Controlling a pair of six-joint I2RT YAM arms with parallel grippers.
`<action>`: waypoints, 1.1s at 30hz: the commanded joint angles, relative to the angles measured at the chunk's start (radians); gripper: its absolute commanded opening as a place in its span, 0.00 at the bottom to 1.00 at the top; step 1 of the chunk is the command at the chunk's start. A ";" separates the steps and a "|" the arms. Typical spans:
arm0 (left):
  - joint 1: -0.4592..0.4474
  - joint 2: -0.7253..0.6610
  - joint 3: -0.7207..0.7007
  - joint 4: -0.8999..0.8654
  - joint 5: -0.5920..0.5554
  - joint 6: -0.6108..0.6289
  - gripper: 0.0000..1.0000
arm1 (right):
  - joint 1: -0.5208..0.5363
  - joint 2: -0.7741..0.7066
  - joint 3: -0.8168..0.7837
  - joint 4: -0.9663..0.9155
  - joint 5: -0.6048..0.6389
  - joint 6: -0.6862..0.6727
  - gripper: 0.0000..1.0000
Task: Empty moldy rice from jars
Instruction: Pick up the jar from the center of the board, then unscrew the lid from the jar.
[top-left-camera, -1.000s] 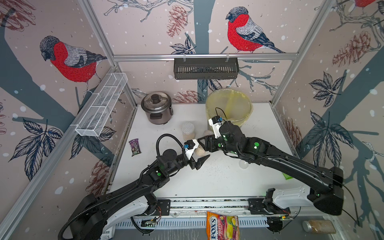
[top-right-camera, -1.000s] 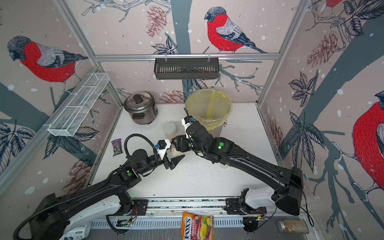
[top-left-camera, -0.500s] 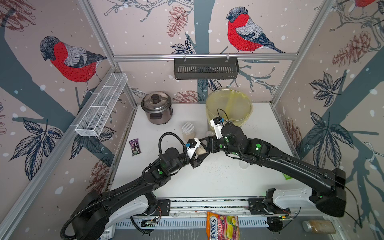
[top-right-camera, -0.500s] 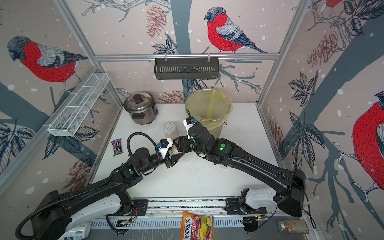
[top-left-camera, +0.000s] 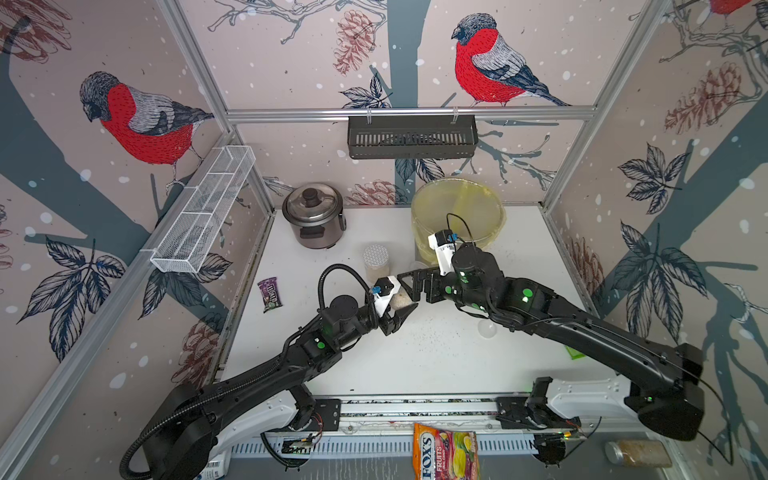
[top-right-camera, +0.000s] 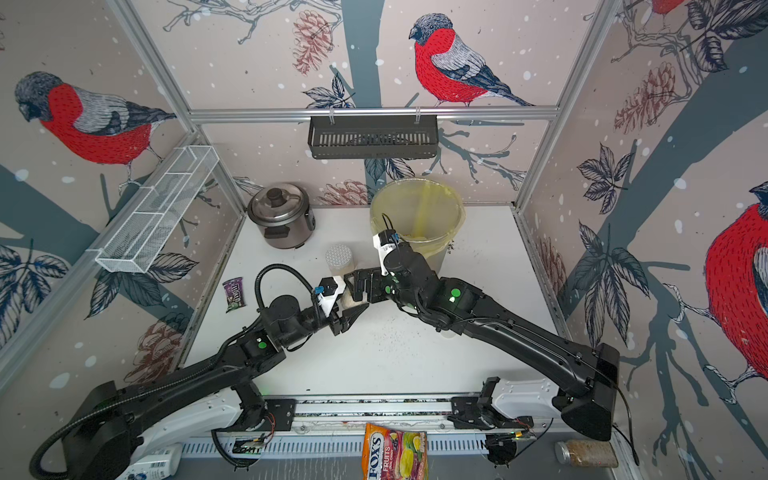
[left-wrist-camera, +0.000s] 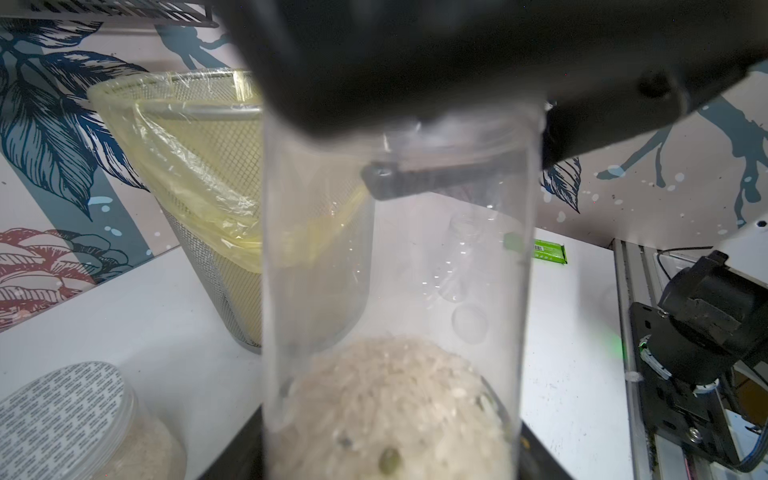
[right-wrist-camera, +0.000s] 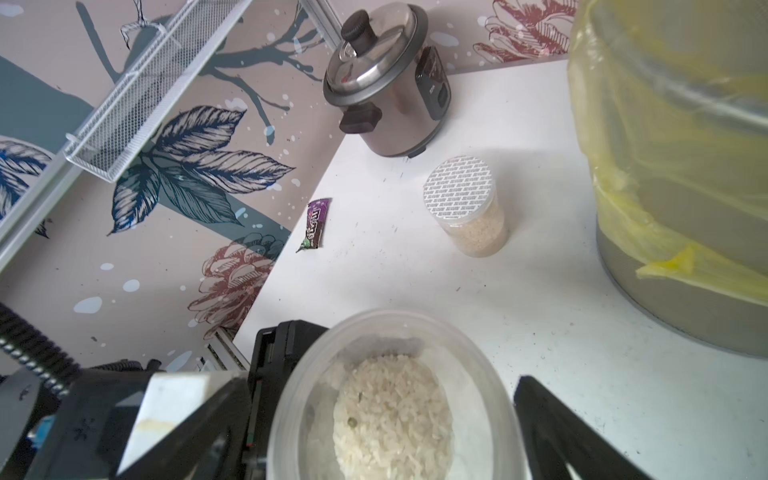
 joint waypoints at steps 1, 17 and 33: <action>-0.004 -0.025 0.009 0.030 -0.014 0.032 0.42 | -0.011 -0.013 0.007 0.004 0.035 0.023 1.00; -0.093 0.005 0.004 0.198 -0.334 0.313 0.40 | -0.257 -0.064 0.249 -0.361 -0.284 0.003 1.00; -0.164 0.174 0.073 0.261 -0.374 0.424 0.39 | -0.281 0.114 0.361 -0.584 -0.403 0.024 0.93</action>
